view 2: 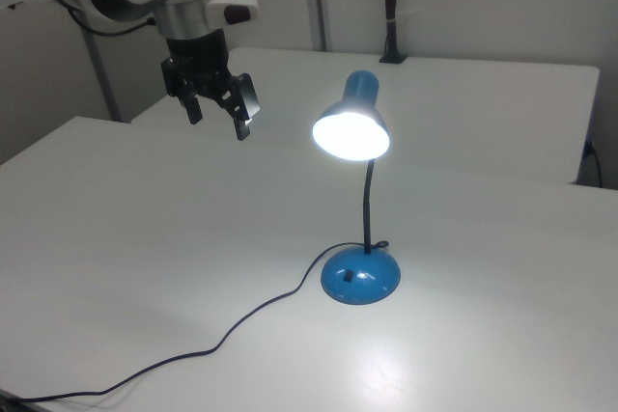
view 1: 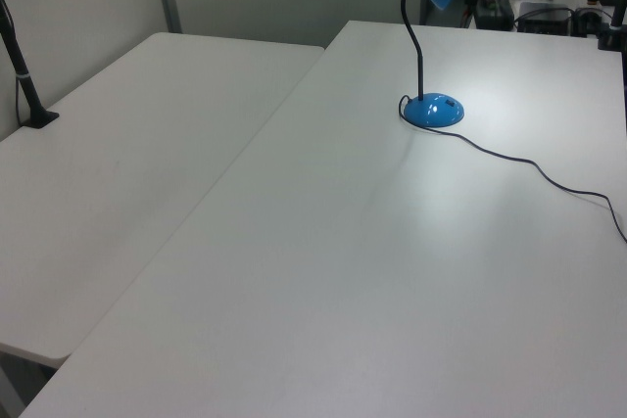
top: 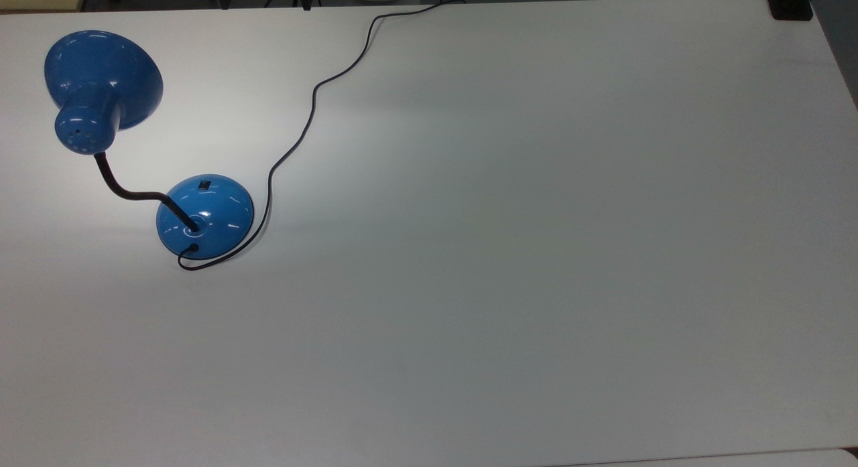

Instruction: Turn off the lamp

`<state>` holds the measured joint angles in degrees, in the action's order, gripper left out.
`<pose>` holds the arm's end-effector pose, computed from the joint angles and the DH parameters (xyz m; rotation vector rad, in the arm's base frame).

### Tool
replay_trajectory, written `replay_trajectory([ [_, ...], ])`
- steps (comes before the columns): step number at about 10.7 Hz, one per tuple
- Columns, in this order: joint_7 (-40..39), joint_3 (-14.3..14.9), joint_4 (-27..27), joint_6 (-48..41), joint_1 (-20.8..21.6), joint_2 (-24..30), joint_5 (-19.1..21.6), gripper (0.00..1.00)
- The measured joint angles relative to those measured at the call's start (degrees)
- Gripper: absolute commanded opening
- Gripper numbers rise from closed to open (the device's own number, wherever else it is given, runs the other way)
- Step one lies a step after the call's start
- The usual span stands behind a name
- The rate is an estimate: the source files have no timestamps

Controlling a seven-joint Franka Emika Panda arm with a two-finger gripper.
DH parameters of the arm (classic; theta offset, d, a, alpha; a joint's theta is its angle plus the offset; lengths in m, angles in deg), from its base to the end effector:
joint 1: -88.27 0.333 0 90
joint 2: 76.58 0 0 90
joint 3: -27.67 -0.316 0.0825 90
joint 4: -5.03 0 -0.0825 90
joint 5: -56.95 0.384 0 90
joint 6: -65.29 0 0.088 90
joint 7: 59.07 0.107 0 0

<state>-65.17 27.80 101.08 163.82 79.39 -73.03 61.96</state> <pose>0.5433 -0.0780 0.6224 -3.0625 0.0907 -0.1776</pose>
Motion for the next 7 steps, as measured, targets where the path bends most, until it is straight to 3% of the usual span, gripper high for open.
replay_trajectory([
  [7, 0.0, 0.0, 0.0, -1.1, 0.0, 0.0, 0.0, 1.00],
])
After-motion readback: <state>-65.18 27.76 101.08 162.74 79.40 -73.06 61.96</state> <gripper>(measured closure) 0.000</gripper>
